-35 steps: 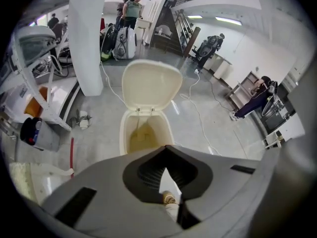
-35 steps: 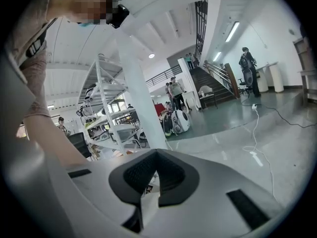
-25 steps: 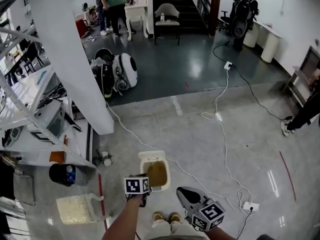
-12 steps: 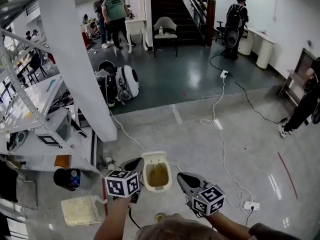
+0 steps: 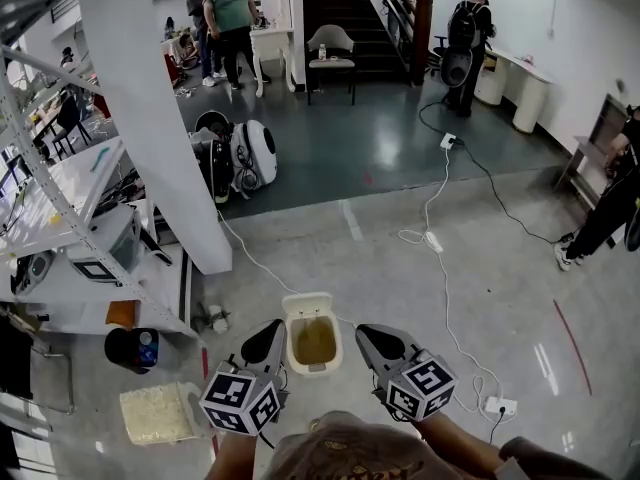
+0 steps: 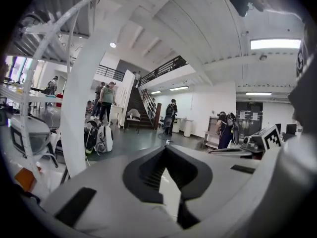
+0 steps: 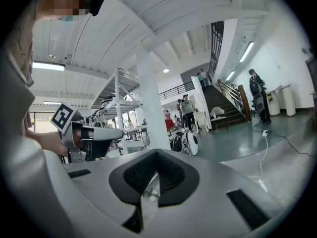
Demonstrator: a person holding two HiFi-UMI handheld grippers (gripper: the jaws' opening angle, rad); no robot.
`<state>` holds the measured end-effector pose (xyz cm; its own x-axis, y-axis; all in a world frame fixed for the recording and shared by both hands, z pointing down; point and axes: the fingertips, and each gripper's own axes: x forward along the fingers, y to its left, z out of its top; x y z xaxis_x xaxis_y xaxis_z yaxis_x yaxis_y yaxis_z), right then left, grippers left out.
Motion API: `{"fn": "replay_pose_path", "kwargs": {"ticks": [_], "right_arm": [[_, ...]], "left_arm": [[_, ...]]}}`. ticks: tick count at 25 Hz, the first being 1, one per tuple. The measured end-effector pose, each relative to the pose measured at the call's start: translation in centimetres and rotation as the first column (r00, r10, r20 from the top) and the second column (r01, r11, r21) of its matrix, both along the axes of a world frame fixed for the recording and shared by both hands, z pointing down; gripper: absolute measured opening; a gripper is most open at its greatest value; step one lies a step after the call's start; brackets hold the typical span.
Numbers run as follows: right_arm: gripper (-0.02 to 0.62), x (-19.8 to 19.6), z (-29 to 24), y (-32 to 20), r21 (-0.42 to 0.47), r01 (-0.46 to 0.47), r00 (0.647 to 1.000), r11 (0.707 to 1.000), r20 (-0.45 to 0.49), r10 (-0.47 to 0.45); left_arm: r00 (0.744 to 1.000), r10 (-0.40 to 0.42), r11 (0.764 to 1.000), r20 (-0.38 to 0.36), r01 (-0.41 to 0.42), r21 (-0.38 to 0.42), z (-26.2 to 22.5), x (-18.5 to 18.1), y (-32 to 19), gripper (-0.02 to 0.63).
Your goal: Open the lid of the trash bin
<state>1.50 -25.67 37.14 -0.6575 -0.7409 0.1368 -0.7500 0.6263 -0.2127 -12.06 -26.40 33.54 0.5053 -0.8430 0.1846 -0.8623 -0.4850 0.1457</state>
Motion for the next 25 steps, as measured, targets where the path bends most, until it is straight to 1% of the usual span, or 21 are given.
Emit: {"fn": "replay_pose_path", "kwargs": {"ticks": [5, 11, 15, 25], "right_arm": [[0.032, 0.0, -1.1, -0.3, 0.055, -0.003, 1.000, 0.998, 0.006, 0.002], [0.031, 0.2, -1.4, -0.6, 0.076, -0.017, 1.000, 0.997, 0.019, 0.015], [0.031, 0.5, -1.6, -0.9, 0.082, -0.028, 0.999, 0.996, 0.017, 0.027], [0.031, 0.4, -1.4, -1.3, 0.076, -0.001, 1.000, 0.997, 0.005, 0.001]], "left_arm": [[1.000, -0.003, 0.999, -0.002, 0.003, 0.035, 0.9, 0.4, 0.4, -0.009], [1.000, -0.005, 0.999, -0.021, 0.006, 0.042, 1.1, 0.2, 0.3, -0.009], [1.000, -0.001, 1.000, -0.017, 0.002, 0.031, 1.6, 0.7, 0.4, -0.009], [1.000, 0.000, 1.000, -0.008, 0.000, -0.030, 3.5, 1.3, 1.3, -0.008]]}}
